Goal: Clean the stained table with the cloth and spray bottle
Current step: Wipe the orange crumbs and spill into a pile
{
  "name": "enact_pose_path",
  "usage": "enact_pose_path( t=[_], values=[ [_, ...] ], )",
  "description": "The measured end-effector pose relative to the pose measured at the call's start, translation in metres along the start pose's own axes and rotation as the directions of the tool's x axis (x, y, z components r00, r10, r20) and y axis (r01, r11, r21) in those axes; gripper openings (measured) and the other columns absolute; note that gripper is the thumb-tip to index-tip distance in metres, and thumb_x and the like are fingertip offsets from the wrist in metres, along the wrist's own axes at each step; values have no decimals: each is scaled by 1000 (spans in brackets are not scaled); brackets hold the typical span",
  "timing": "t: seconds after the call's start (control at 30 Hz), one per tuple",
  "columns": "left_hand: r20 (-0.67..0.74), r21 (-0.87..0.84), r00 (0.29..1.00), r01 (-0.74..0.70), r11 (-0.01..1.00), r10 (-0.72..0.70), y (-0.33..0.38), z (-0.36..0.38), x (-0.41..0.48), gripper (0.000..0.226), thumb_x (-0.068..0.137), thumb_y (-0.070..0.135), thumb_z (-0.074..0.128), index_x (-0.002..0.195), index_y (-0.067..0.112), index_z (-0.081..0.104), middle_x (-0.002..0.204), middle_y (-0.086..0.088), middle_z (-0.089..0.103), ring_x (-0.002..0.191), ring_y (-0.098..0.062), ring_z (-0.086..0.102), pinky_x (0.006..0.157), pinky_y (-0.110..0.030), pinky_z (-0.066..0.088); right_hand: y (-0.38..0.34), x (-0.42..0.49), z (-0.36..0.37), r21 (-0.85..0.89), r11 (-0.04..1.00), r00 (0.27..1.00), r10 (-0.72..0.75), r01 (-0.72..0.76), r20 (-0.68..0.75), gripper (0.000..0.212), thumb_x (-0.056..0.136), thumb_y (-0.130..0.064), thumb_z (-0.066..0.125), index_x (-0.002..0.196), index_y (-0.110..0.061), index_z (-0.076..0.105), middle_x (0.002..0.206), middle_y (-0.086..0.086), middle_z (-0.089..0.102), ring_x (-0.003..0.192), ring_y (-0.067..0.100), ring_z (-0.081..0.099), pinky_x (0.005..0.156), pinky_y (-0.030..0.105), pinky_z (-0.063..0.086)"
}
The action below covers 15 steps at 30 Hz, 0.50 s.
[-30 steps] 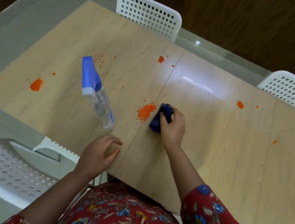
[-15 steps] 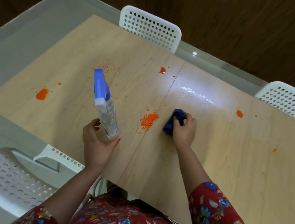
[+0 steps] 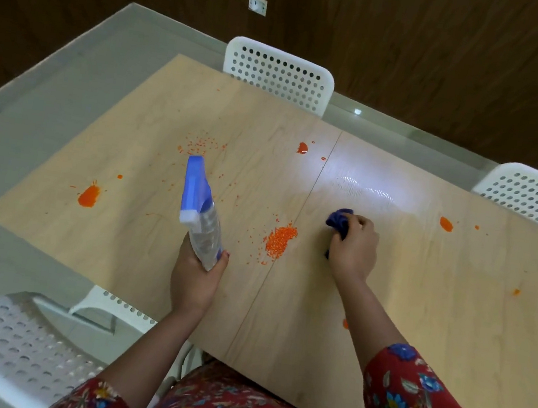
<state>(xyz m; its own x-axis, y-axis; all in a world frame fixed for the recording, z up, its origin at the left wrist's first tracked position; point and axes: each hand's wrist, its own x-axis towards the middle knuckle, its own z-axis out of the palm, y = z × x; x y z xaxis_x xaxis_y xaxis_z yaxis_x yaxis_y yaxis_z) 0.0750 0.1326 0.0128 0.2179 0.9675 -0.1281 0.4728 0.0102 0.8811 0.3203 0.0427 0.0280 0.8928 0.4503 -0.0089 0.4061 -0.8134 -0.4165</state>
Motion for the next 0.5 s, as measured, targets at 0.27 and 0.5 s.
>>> enact_pose_path(
  t=[0.27,0.5],
  values=[
    [42,4,999,30,1000,-30,18,-8,15,19,81,27,77,80,22,58,73,4,62,74,-21,63,66,-31,48,33,-28,-15,-207,974,991,-69,93,118,63,87,-36,60,144,-26,35,156,7,20,141,30,17,113,47,15],
    [274,-159,940,-162,974,201,68,34,20,59,67,34,81,114,14,53,100,15,58,90,11,57,73,-6,42,59,-36,-48,35,991,991,-129,128,43,39,91,-31,60,129,-27,57,133,-4,53,126,19,41,100,35,38]
  ],
)
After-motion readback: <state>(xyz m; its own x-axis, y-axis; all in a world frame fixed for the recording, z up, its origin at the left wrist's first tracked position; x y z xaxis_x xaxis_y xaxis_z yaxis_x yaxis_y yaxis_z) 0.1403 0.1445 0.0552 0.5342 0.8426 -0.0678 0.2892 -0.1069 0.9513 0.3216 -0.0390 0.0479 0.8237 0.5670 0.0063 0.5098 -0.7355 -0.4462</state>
